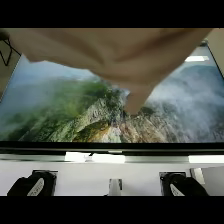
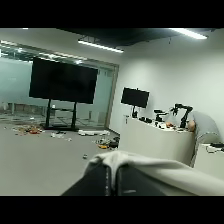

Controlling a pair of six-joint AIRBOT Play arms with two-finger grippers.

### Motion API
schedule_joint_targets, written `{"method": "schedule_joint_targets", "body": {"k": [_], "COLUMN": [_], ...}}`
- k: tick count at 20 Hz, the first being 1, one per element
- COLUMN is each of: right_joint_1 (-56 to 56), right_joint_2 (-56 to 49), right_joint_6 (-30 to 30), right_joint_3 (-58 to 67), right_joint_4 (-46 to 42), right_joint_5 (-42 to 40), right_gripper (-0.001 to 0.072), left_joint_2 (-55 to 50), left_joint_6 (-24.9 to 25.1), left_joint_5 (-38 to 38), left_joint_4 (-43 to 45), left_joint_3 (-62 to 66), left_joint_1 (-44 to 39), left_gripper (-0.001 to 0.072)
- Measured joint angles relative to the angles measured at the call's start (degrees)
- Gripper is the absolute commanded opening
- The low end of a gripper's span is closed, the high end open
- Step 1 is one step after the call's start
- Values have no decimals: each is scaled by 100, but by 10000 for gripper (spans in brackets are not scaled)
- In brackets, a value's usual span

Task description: Fold the shirts.

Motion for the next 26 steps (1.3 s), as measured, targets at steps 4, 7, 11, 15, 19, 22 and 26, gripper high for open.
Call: {"method": "schedule_joint_targets", "body": {"k": [4,7,11,15,19,22,26], "right_joint_1": [0,0,-2,-13,-9,0,-208], "right_joint_2": [256,273,-420,-1703,-3276,-4015,-4214], "right_joint_6": [-63,-105,-179,-136,205,308,-173], "right_joint_3": [85,101,-203,-1117,-1580,-1685,-1731], "right_joint_4": [-188,-289,-352,-94,990,1856,2343], "right_joint_5": [321,514,1119,879,-345,-1034,-1113], "right_gripper": [28,28,34,86,69,179,567], "left_joint_2": [4,-138,-579,-1298,-2428,-3200,-3683], "left_joint_6": [-72,-90,-122,-151,-157,-160,-155], "left_joint_5": [-249,-507,-986,-1058,-769,-638,-960], "left_joint_4": [46,273,507,597,520,125,-210], "left_joint_3": [127,-46,-1034,-2645,-3633,-3860,-3823], "left_joint_1": [11,11,-15,-46,-48,-44,103], "left_gripper": [28,29,29,32,33,276,720]}}
